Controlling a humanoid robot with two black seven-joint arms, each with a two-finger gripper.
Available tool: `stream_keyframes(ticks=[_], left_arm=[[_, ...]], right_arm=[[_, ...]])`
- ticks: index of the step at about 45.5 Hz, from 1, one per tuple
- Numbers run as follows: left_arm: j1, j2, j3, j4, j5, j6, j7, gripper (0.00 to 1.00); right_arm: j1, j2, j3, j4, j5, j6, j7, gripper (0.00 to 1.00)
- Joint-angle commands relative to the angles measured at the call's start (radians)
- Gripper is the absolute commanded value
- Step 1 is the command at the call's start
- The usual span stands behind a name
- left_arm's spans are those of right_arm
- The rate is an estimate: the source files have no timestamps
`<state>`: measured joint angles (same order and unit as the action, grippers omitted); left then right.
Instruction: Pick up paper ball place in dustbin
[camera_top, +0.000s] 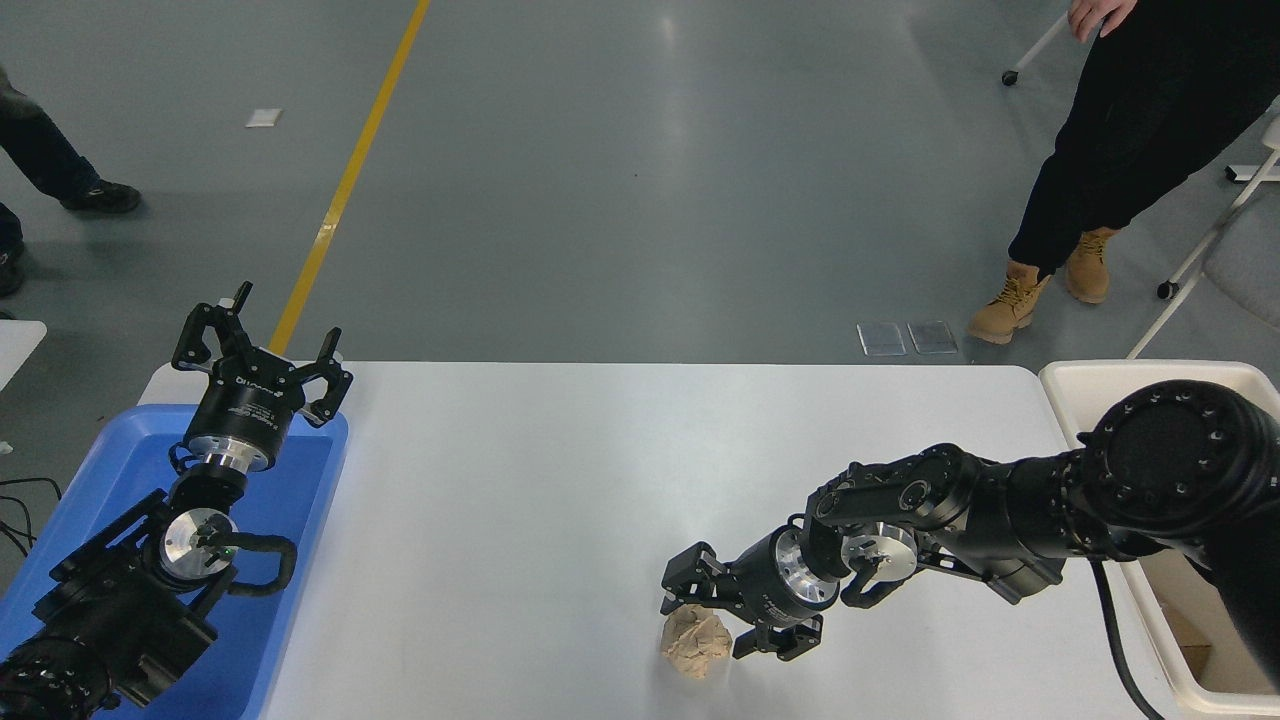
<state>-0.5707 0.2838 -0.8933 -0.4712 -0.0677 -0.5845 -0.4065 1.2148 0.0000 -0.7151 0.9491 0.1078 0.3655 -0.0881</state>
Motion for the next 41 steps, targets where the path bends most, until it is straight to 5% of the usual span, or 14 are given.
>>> stream_keyframes(ticks=[1,4,30,37,41], left_arm=[[0.000,0.000,0.001,0.000,-0.001,0.000,0.000,0.99],[0.000,0.000,0.001,-0.001,-0.001,0.000,0.000,0.99],[0.000,0.000,-0.001,0.000,-0.001,0.000,0.000,0.99],[0.000,0.000,0.001,0.000,-0.001,0.000,0.000,0.99],[0.000,0.000,-0.001,-0.001,-0.001,0.000,0.000,0.99]], right_arm=[[-0.001,0.000,0.003,0.002,-0.040,-0.002,0.005,0.19],[0.003,0.000,0.005,0.004,-0.045,-0.002,0.004,0.12],[0.345,0.000,-0.012,0.175,-0.072,0.020,0.004,0.09],[0.465,-0.078,-0.015,0.241,-0.077,0.044,0.002,0.09],[0.529,-0.120,-0.050,0.247,-0.082,0.046,-0.001,0.00]])
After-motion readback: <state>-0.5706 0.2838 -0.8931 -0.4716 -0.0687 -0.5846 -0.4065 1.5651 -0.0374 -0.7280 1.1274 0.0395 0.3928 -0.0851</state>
